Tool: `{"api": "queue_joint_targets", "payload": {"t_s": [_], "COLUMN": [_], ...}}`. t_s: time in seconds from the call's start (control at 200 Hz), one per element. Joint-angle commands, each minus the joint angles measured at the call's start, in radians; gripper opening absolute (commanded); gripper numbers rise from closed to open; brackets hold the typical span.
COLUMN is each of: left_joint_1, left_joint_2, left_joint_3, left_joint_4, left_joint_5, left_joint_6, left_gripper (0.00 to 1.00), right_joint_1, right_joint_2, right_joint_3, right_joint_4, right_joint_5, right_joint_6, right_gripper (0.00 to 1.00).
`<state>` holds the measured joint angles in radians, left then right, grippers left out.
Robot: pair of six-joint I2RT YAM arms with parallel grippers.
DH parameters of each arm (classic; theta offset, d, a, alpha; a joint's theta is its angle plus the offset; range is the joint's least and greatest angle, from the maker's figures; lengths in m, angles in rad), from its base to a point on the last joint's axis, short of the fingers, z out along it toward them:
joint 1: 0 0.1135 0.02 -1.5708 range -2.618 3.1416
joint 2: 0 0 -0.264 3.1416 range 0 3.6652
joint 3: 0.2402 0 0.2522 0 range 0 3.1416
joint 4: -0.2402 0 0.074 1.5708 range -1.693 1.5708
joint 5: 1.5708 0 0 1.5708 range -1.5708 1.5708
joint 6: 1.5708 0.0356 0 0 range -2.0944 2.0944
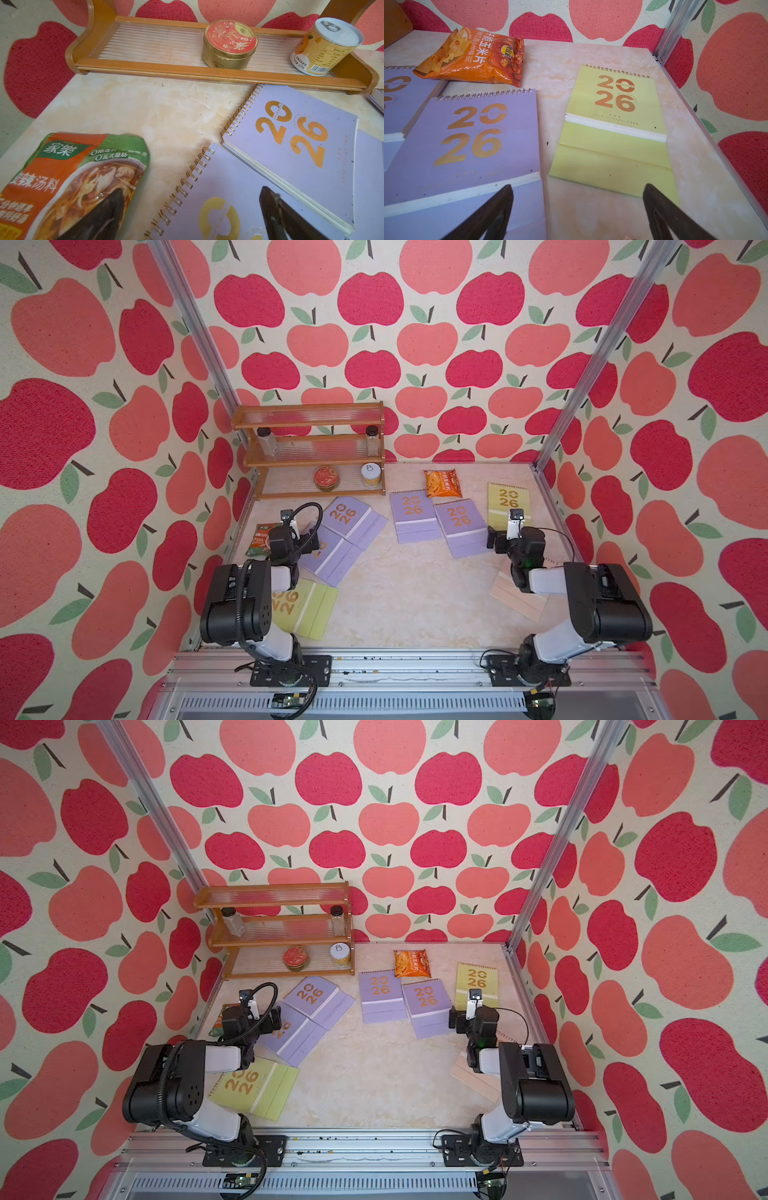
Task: Stack the calendars
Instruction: Pick up the calendar at the center of the board.
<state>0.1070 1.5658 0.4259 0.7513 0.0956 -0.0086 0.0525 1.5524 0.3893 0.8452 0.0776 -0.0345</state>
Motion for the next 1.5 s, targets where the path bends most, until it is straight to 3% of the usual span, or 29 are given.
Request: {"api": "queue_joint_targets", "payload": {"t_s": [0.0, 1.266, 1.311, 1.406, 1.496], "left_joint_1": [0.005, 0.005, 0.005, 0.008, -0.003], "left_joint_2": [-0.005, -0.008, -0.029, -0.055, -0.1], "left_joint_3": [0.022, 0.023, 0.057, 0.281, 0.432], "left_joint_4": [-0.006, -0.003, -0.078, -0.462, -0.628], "left_joint_5": [0.018, 0.01, -0.028, -0.073, 0.03], "left_joint_6": [0.009, 0.007, -0.012, -0.032, -0.059], "left_gripper": [0.99, 0.99, 0.99, 0.99, 0.99], "right_joint_1": [0.0, 0.001, 0.001, 0.0, 0.0], "right_joint_2": [-0.004, -0.002, -0.002, -0.003, -0.002], "right_joint_3": [0.01, 0.014, 0.012, 0.013, 0.013], "right_joint_4": [0.013, 0.009, 0.009, 0.009, 0.009], "right_joint_5": [-0.001, -0.001, -0.001, -0.002, -0.001], "right_joint_6": [-0.016, -0.016, -0.016, -0.016, -0.015], "right_gripper": [0.99, 0.99, 0.99, 0.99, 0.99]}}
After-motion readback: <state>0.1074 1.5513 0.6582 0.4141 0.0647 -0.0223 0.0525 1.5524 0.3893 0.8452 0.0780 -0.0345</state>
